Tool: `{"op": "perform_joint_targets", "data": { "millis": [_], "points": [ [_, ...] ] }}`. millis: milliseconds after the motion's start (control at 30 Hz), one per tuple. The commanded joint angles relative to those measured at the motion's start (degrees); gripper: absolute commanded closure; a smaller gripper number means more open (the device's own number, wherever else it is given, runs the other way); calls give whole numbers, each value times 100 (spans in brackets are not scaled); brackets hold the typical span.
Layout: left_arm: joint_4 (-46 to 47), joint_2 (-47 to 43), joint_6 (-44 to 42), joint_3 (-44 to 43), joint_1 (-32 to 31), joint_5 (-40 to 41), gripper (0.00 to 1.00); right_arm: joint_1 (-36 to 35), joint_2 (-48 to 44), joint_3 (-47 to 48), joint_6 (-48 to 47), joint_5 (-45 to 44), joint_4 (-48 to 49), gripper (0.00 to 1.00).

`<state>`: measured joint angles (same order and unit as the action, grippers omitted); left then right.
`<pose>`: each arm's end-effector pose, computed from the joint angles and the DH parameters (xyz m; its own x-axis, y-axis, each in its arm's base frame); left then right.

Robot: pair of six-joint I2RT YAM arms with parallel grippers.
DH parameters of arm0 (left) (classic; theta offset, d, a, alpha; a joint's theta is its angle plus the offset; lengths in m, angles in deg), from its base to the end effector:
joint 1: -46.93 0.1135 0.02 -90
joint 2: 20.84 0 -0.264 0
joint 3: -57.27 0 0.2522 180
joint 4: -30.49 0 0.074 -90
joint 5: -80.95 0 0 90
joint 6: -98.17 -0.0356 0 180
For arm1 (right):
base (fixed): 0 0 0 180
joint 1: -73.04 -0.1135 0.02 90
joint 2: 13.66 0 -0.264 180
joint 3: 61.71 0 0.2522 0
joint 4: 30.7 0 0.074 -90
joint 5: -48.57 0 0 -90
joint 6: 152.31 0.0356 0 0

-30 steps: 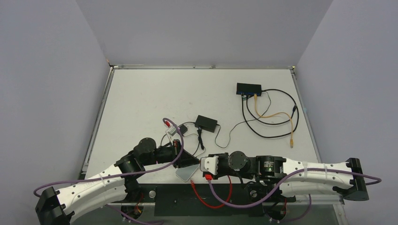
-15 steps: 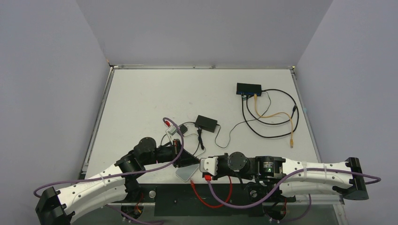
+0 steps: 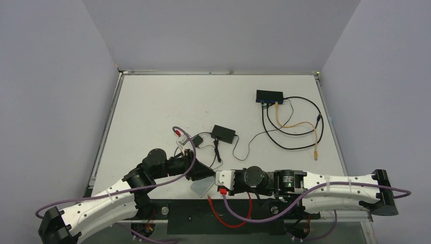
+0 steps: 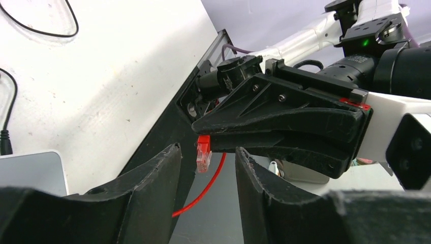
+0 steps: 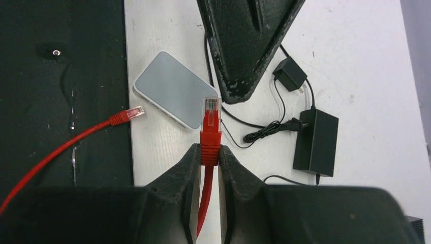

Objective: Insert the plug into the switch port
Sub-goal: Pick up the connector from the center of the board, then insert the connector into the switch port.

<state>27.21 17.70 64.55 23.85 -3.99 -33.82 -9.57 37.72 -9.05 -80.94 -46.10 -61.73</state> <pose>0.0955 -0.1413 0.2399 -0.8555 -0.1459 -0.4968 0.4582 0.2332 -0.8577 0.0289 0.2004 0.2711 0.2524 -0.5297 -0.8098 -0.9484 0.0307 -0.3156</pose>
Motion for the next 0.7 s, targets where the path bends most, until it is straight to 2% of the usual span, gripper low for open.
{"op": "perform_joint_targets", "data": {
  "millis": [0,100,233,433,667],
  "points": [
    [-200,-244,-201,-77,74,323,58,-49,48,136,707,-123,-31,100],
    [-900,-438,-331,-128,81,857,56,-52,34,89,1256,-2,-112,100],
    [-1803,-596,-398,-211,80,1501,52,-143,-168,160,1903,601,-225,100],
    [-1959,-576,-387,-152,88,1645,50,-509,-514,394,2554,1441,-446,100],
    [-2113,-612,-342,-19,89,1903,50,-726,12,-133,3108,713,-273,100]
  ]
}}
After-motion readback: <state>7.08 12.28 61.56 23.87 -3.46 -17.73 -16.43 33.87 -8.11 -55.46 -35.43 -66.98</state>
